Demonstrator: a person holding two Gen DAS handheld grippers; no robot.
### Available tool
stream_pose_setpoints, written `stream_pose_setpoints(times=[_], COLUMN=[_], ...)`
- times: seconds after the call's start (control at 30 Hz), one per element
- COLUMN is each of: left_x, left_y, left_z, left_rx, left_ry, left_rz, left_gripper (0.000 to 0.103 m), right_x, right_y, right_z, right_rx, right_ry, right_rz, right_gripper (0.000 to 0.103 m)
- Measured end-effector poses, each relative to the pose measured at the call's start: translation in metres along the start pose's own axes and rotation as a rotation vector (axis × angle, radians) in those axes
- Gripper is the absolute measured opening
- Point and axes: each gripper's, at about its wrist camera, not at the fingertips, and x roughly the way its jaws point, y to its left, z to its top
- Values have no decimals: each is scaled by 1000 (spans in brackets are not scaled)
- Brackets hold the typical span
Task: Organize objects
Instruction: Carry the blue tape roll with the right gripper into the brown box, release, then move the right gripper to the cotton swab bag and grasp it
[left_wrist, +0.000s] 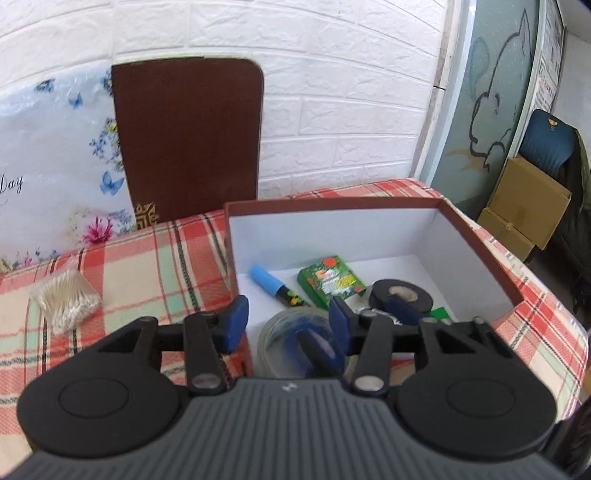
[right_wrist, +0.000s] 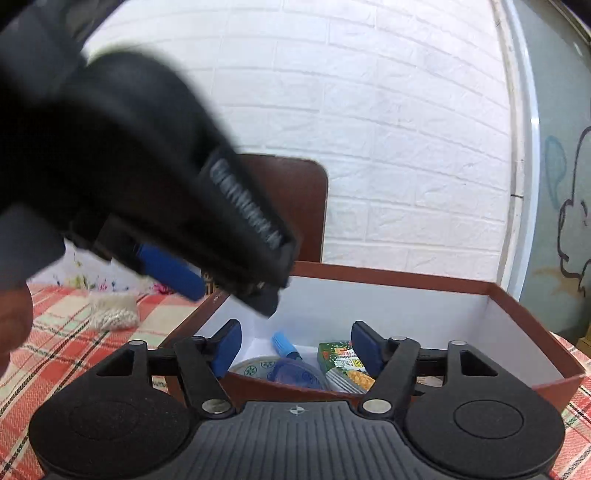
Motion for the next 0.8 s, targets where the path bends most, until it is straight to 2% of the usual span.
stream_pose_setpoints(times=[0.07,0.13,0.3,0.57,0.63,0.8], left_x=[0,-4,-20,-42,-46,-55], left_y=[3,6,6,18,24,43], left_z=[-4,-8,-14,-30,-36,-50], left_rx=[4,-19,0,17,17,16], left_ry=[7,0,-26,-22,-16,-4], left_rz=[19,3,18,88,102,163], left_gripper=[53,59,57,57,57,58], right_x=[-1,-8,-26,-57,-49,-68], right_y=[-1,0,5,13,22,49], right_z=[-2,-4,-4,-13,-14,-24], right_rx=[21,36,19,19,14,-7], right_ry=[-18,-28,-40,28,57,116], right_rz=[-8,-16,-19,18,35,83], right_gripper=[66,66,66,66,66,66])
